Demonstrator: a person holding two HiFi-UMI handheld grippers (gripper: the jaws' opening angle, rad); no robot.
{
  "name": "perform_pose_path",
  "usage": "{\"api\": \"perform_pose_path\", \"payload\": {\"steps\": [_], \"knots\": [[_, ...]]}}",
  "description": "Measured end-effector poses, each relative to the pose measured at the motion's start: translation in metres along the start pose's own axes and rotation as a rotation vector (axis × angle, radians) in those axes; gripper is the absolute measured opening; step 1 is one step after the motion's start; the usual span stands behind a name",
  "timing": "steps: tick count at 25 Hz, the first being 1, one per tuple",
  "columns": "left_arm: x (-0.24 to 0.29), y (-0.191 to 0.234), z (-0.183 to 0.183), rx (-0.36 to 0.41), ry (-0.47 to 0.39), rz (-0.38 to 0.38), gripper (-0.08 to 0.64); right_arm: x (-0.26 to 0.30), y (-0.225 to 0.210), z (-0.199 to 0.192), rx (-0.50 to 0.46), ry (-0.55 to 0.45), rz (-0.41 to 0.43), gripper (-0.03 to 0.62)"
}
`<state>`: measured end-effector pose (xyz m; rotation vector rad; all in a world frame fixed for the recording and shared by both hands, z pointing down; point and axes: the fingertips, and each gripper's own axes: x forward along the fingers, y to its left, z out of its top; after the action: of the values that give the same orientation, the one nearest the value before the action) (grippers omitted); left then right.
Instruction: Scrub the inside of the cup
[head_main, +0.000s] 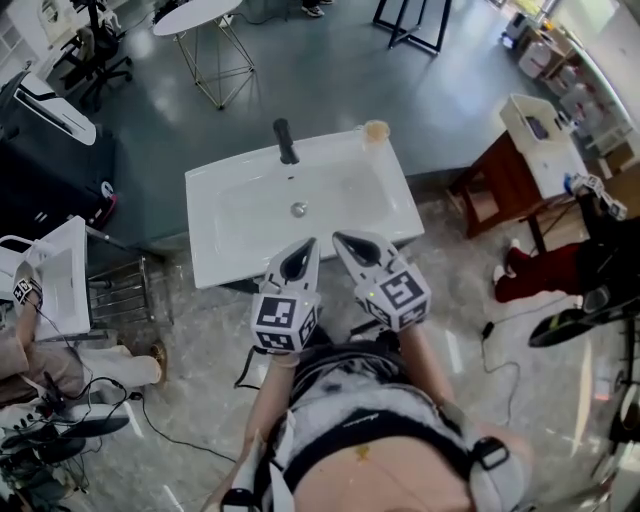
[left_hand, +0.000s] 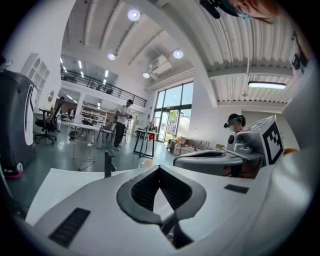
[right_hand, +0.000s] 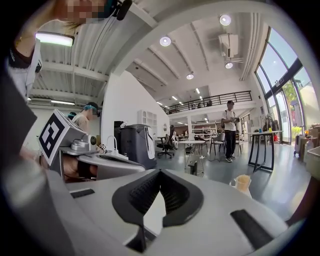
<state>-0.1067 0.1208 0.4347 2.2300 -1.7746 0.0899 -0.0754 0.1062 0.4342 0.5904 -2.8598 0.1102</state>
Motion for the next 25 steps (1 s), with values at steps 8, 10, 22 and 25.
{"api": "perform_pose_path", "payload": {"steps": [8, 10, 22, 25], "knots": [[-0.008, -0.058, -0.005, -0.003, -0.009, 0.049, 0.012, -0.056, -0.002, -0.01, -0.011, 0.011, 0.049, 0.003], [-0.014, -0.072, -0.009, -0.002, -0.007, 0.065, 0.012, -0.069, 0.002, -0.012, -0.012, 0.014, 0.066, 0.003], [-0.057, -0.118, -0.031, 0.019, -0.006, 0.195, 0.012, -0.119, 0.034, -0.03, -0.017, 0.041, 0.152, 0.003], [-0.064, -0.121, -0.034, 0.018, -0.011, 0.202, 0.012, -0.126, 0.04, -0.032, -0.03, 0.047, 0.151, 0.002]]}}
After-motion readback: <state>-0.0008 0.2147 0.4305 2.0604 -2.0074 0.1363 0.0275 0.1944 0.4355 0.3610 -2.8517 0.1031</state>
